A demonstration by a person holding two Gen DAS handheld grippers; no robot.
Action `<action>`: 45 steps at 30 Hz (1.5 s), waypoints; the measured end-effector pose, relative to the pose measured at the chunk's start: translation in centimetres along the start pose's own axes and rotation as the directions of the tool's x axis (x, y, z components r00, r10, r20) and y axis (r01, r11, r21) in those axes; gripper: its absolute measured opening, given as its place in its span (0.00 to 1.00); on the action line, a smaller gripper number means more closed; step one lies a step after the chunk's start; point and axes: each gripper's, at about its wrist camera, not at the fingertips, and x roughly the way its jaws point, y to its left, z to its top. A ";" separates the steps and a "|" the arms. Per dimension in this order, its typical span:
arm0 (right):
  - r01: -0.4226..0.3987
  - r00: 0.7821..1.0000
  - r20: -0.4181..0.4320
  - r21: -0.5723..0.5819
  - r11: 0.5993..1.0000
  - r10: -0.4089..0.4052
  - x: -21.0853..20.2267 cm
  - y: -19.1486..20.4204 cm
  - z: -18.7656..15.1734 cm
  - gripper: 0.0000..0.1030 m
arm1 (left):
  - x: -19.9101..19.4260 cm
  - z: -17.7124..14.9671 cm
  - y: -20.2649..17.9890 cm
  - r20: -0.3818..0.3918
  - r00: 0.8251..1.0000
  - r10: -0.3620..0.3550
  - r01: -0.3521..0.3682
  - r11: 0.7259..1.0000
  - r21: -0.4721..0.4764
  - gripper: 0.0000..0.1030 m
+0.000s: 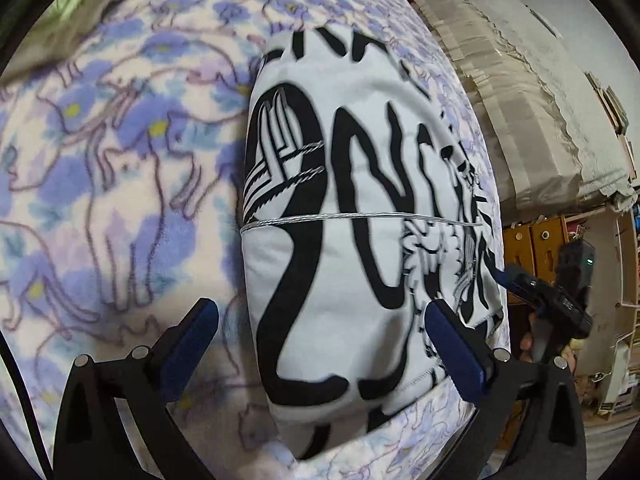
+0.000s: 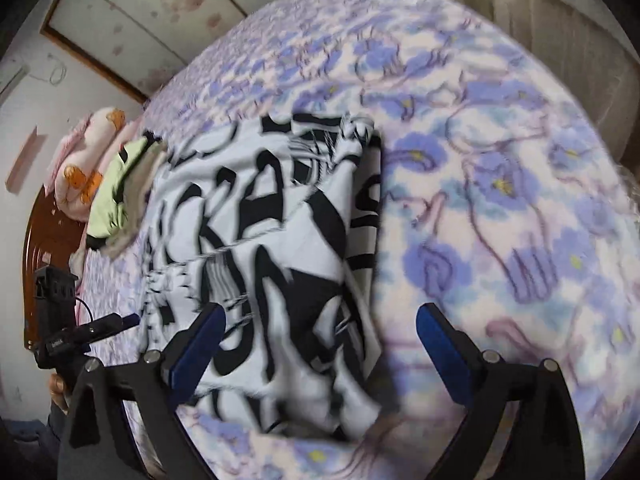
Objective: Fold large clothes
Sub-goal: 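Lift the white jacket bundle with both tools, gripping its sides, then carry the held jacket bundle with both tools toward the pale-green garment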
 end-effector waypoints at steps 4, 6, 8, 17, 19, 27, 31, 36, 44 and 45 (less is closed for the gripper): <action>-0.072 0.995 -0.070 -0.005 0.997 0.071 3.2 -0.9 0.9 0.94 | 1.9 0.3 0.8 -0.012 0.999 -0.040 0.040 0.999 -0.010 0.99; -0.123 0.987 -0.103 -0.009 0.992 0.122 4.9 -0.9 1.4 0.94 | 2.6 0.6 1.0 -0.011 0.997 -0.072 0.072 0.997 -0.017 0.99; -0.176 0.978 -0.114 -0.012 0.984 0.173 5.9 -0.7 1.9 0.95 | 3.5 1.2 1.0 -0.007 0.996 -0.093 0.093 0.996 -0.015 0.99; -0.242 0.951 -0.193 0.022 0.970 0.241 9.0 -0.8 3.7 0.97 | 7.4 3.0 -0.1 -0.057 0.991 -0.121 0.119 0.993 -0.026 1.00; -0.230 0.953 -0.201 0.006 0.973 0.227 9.2 -0.6 3.7 0.98 | 7.9 3.1 -0.4 -0.058 0.992 -0.115 0.114 0.993 -0.014 1.00; -0.143 0.987 -0.100 -0.143 0.979 0.130 8.4 1.1 1.9 0.88 | 8.8 4.3 -2.6 -0.059 0.996 -0.061 0.065 0.996 0.064 0.97; -0.143 0.988 -0.068 -0.093 0.985 0.137 7.8 0.8 1.7 0.69 | 8.7 4.5 -3.9 -0.042 0.999 -0.028 0.031 0.996 0.079 0.87; -0.069 0.998 -0.017 -0.025 0.997 0.068 6.6 2.8 1.0 0.53 | 7.3 4.5 -5.7 -0.021 1.000 0.001 0.001 0.991 0.132 0.67; 0.027 0.999 -0.028 0.043 0.999 -0.025 4.4 9.0 0.4 0.26 | 3.7 5.1 -8.3 -0.022 0.997 0.074 -0.068 0.974 0.218 0.51; 0.022 0.999 -0.033 0.059 0.998 -0.020 4.2 9.9 0.1 0.26 | 2.7 5.2 -8.6 -0.020 0.996 0.084 -0.077 0.969 0.233 0.51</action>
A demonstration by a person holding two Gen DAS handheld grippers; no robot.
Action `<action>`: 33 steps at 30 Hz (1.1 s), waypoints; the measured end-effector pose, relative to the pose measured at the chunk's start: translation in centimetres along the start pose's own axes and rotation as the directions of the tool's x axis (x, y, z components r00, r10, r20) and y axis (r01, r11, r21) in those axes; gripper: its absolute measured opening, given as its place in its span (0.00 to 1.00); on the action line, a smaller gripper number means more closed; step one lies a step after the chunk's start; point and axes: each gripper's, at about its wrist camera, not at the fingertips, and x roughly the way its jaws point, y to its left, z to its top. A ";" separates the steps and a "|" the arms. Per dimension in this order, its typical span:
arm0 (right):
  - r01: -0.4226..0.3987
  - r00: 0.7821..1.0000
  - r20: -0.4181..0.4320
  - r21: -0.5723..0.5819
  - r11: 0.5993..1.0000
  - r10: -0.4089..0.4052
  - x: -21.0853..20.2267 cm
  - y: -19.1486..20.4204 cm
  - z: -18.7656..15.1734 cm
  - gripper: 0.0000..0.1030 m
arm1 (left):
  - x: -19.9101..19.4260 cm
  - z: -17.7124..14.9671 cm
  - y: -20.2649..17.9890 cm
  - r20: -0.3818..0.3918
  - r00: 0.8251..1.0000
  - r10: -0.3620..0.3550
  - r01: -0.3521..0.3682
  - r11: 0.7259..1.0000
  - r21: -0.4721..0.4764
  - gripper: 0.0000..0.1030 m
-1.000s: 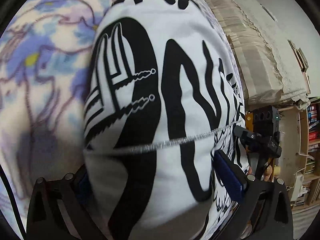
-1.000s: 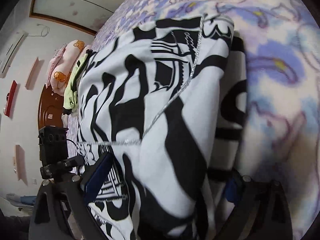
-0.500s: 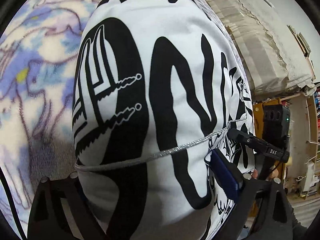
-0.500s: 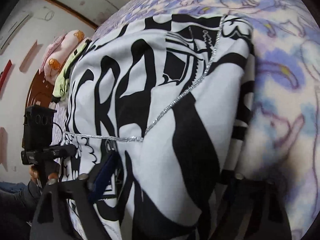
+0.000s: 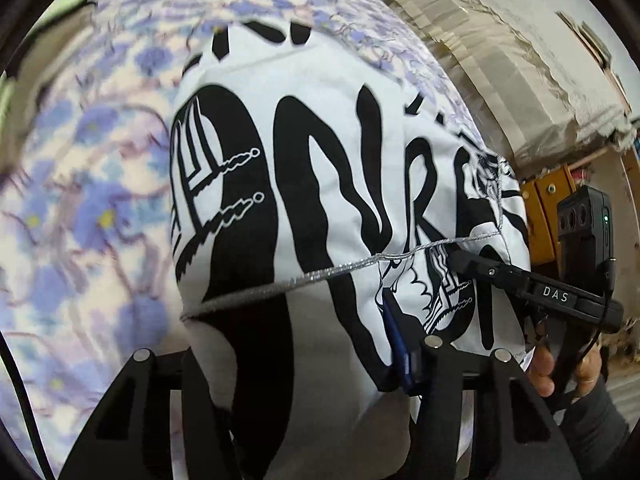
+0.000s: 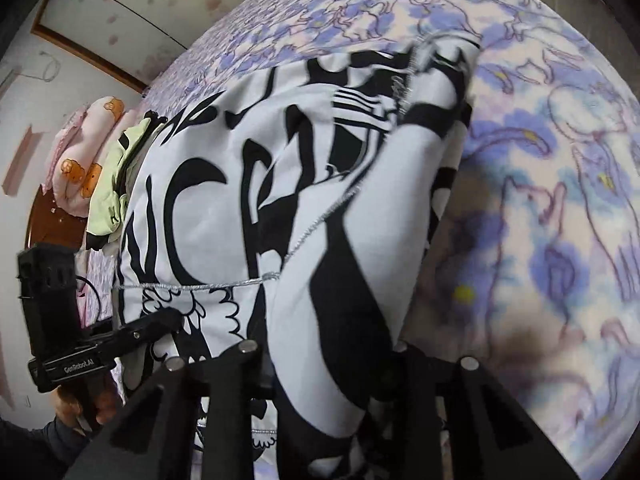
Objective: Fold large clothes
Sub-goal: 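Carry the held jacket bundle with both tools toward the pale-green garment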
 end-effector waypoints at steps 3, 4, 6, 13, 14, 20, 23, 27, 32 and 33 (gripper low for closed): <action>-0.025 1.000 -0.007 0.048 0.999 0.025 -0.8 2.2 -1.0 0.25 | -2.8 0.2 -0.2 -0.019 1.000 0.014 -0.014 1.000 0.011 0.50; -0.029 1.000 -0.005 0.052 0.998 0.029 -1.0 2.8 -1.2 0.25 | -4.0 0.3 0.0 -0.025 1.000 0.018 -0.018 1.000 0.010 0.50; -0.045 0.999 -0.004 0.060 0.997 0.045 -1.5 5.3 -1.5 0.25 | -6.0 0.6 0.6 -0.027 0.999 0.027 -0.026 1.000 0.008 0.50; -0.115 0.993 -0.021 0.012 0.993 0.115 -1.5 14.4 0.0 0.25 | -14.7 1.8 4.4 0.018 0.998 0.063 -0.062 0.998 -0.017 0.51; -0.124 0.992 -0.022 -0.004 0.992 0.124 -1.6 15.4 0.4 0.25 | -16.4 2.2 5.4 0.033 0.997 0.064 -0.063 0.998 -0.029 0.51; -0.206 0.979 -0.035 -0.157 0.966 0.203 0.1 26.5 4.9 0.25 | -24.9 4.7 13.0 0.126 0.990 0.069 -0.059 0.995 -0.084 0.51; -0.237 0.972 -0.044 -0.214 0.948 0.233 2.1 31.4 8.1 0.25 | -28.9 6.3 17.9 0.175 0.981 0.085 -0.070 0.993 -0.090 0.51; -0.272 0.962 -0.032 -0.253 0.928 0.273 5.0 36.4 12.1 0.25 | -31.4 10.2 24.4 0.226 0.970 0.085 -0.070 0.995 -0.076 0.52; -0.310 0.949 -0.024 -0.225 0.924 0.313 10.7 40.1 17.1 0.25 | -31.5 16.0 32.9 0.211 0.975 0.076 -0.063 0.996 -0.066 0.52; -0.318 0.947 -0.027 -0.208 0.925 0.320 11.8 40.3 17.7 0.25 | -30.9 16.9 34.3 0.195 0.978 0.074 -0.063 0.996 -0.062 0.53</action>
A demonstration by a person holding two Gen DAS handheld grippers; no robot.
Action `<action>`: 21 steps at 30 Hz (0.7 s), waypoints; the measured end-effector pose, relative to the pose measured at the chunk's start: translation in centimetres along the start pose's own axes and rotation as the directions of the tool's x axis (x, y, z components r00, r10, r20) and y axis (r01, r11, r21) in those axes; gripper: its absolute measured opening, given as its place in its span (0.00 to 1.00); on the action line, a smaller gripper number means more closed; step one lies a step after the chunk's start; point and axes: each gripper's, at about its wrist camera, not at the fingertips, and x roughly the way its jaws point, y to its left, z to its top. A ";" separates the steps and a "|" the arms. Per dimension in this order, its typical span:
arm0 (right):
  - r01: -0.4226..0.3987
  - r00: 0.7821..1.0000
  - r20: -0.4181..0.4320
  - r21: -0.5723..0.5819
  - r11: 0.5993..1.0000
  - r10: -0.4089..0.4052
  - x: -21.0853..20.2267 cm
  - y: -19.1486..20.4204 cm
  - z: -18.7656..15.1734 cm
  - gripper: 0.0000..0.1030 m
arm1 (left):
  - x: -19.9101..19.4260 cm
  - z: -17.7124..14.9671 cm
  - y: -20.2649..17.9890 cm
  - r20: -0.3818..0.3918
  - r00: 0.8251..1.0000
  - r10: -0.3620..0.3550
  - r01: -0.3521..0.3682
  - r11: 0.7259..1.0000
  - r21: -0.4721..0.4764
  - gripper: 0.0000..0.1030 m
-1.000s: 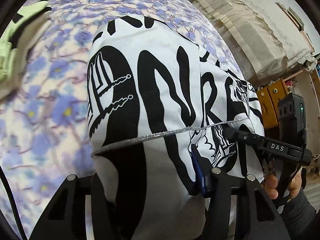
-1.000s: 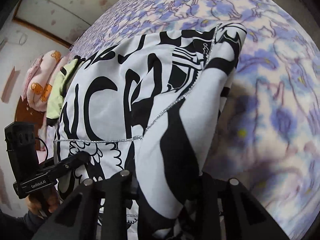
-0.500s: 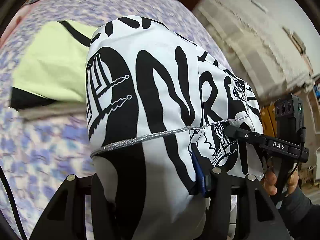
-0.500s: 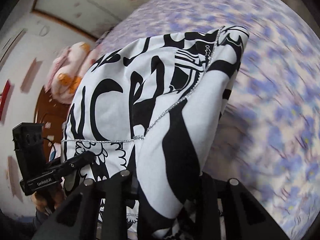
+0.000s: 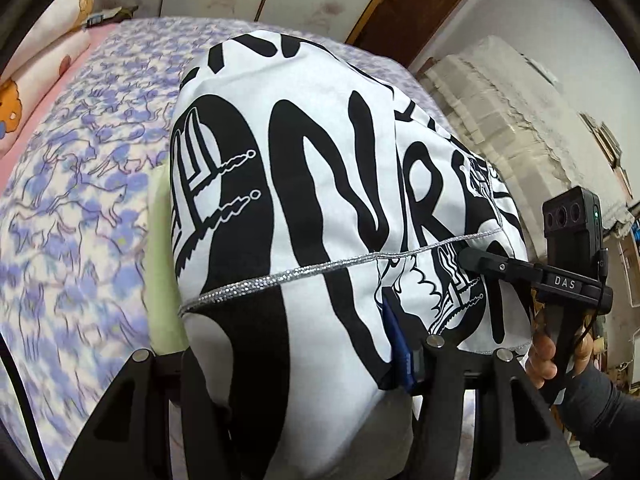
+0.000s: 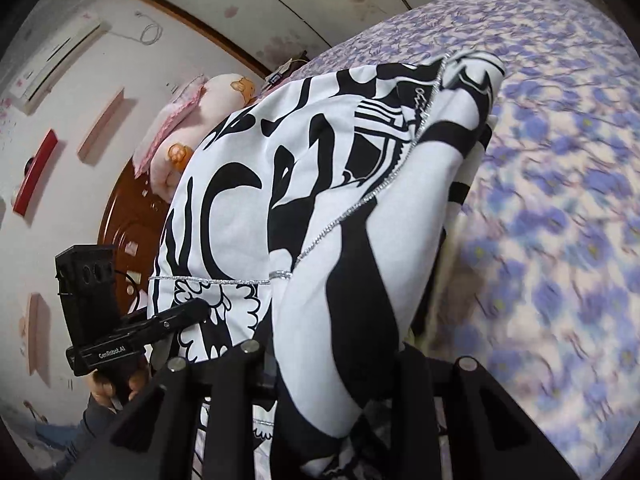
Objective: Fold large clothes
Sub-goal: 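Carry the held jacket bundle with both tools toward the pale-green garment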
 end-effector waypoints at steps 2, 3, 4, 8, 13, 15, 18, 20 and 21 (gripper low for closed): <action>-0.003 1.000 -0.016 0.038 0.999 0.004 2.8 -1.2 1.2 0.25 | 2.8 1.8 2.3 -0.033 0.999 0.004 -0.004 1.000 0.003 0.53; -0.007 1.000 -0.020 0.059 0.998 0.008 4.3 -2.1 1.4 0.25 | 3.9 1.8 2.5 -0.049 0.999 0.012 -0.011 1.000 0.011 0.53; -0.010 0.999 -0.030 0.077 0.997 0.012 5.7 -3.1 1.4 0.25 | 5.4 2.1 3.4 -0.068 0.997 0.021 -0.020 1.000 0.016 0.53; -0.002 0.999 -0.037 0.112 0.994 0.006 10.4 -7.0 0.7 0.28 | 9.9 1.1 6.6 -0.084 0.996 0.044 -0.042 0.999 0.023 0.66; -0.057 0.998 -0.001 0.121 0.991 0.057 10.5 -8.2 -0.4 0.31 | 10.6 0.0 8.8 -0.018 0.998 -0.057 0.057 0.998 0.010 0.68; -0.046 0.999 -0.008 0.089 0.995 0.047 10.4 -7.8 -0.5 0.31 | 10.6 0.0 9.0 -0.013 0.998 -0.060 0.060 0.998 0.022 0.68; -0.026 0.999 -0.033 0.090 0.996 0.029 10.7 -8.1 -0.5 0.39 | 10.9 0.0 9.5 -0.006 0.997 -0.071 0.071 0.997 0.017 0.68; -0.034 0.998 -0.047 0.095 0.995 0.039 10.8 -8.1 -0.5 0.43 | 10.6 -0.3 9.2 -0.004 0.997 -0.071 0.072 0.997 0.011 0.68; -0.031 0.998 -0.054 0.090 0.995 0.035 10.8 -8.1 -0.5 0.46 | 10.3 -0.3 9.0 -0.007 0.998 -0.067 0.067 0.998 0.001 0.69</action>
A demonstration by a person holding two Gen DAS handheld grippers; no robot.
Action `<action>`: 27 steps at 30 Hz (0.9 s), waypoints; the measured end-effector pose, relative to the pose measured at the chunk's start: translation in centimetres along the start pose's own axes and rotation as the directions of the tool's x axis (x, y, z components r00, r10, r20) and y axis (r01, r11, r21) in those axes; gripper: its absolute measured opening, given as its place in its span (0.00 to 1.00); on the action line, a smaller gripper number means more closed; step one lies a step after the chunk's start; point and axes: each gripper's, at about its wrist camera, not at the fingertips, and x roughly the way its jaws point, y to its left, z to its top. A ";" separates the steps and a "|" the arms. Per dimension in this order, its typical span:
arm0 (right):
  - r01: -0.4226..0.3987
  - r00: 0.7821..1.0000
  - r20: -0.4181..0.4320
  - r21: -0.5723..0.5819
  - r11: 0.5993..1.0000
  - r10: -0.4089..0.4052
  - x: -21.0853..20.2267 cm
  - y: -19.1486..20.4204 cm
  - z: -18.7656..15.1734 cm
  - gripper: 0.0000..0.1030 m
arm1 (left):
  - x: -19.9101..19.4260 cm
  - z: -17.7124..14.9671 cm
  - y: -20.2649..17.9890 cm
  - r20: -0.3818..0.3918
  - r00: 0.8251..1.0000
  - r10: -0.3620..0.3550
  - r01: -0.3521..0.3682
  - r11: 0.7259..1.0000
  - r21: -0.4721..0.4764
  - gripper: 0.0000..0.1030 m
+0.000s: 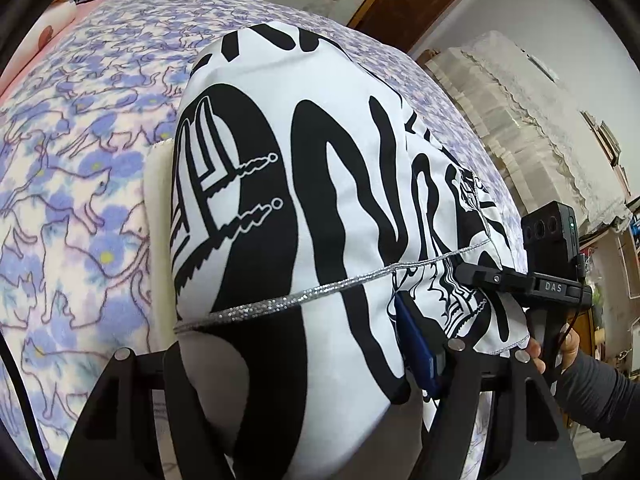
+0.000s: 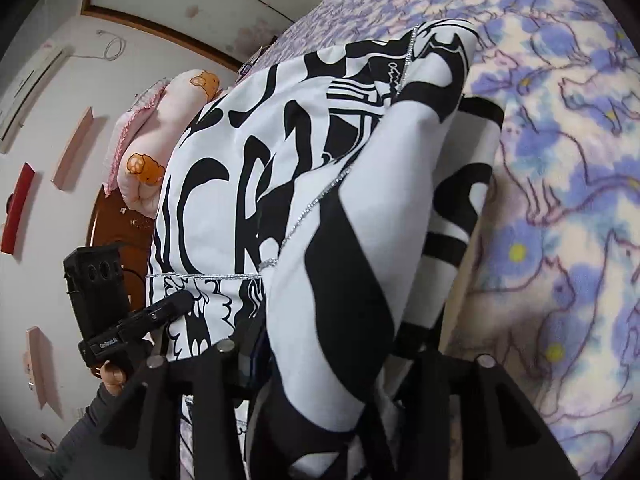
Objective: Fold large clothes
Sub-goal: 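Carry the held jacket bundle with both tools toward the pale-green garment, then lower the jacket bundle onto the pale-green garment stack with both tools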
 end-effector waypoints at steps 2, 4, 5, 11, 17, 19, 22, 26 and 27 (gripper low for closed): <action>0.038 0.999 -0.030 -0.023 0.999 -0.039 -0.5 0.4 -0.2 0.50 | -0.3 0.1 -0.2 -0.010 1.000 0.019 -0.020 0.999 -0.031 0.71; 0.089 0.994 -0.058 -0.053 0.995 -0.092 -1.1 1.6 -0.6 0.54 | -0.9 -0.2 -0.8 -0.022 0.996 0.082 -0.084 0.992 -0.089 0.73; 0.116 0.991 -0.065 -0.069 0.991 -0.121 -1.4 2.0 -0.9 0.55 | -1.1 -0.3 -1.0 -0.024 0.994 0.102 -0.104 0.989 -0.105 0.73; 0.309 0.950 0.026 -0.233 0.922 -0.312 -6.4 5.5 -4.3 0.59 | -4.8 -2.5 -5.3 0.062 0.938 0.340 -0.336 0.939 -0.072 0.73; 0.338 0.932 0.223 -0.241 0.910 -0.287 -10.6 7.3 -7.6 0.58 | -8.4 -5.3 -11.5 0.269 0.876 0.400 -0.409 0.912 -0.027 0.61; 0.341 0.923 0.277 -0.259 0.904 -0.269 -11.1 8.2 -8.1 0.53 | -8.3 -6.0 -13.3 0.305 0.861 0.407 -0.431 0.902 0.014 0.56; 0.364 0.910 0.320 -0.313 0.877 -0.263 -10.4 9.7 -8.1 0.31 | -6.5 -6.4 -14.1 0.277 0.851 0.445 -0.473 0.881 0.037 0.36; 0.381 0.919 0.244 -0.333 0.863 -0.311 -7.0 9.1 -8.1 0.06 | -3.5 -6.3 -10.6 0.149 0.866 0.477 -0.473 0.879 -0.065 0.23; 0.398 0.913 0.234 -0.329 0.856 -0.334 -6.3 8.6 -8.2 0.06 | -3.3 -6.5 -10.1 0.149 0.867 0.476 -0.469 0.880 -0.077 0.23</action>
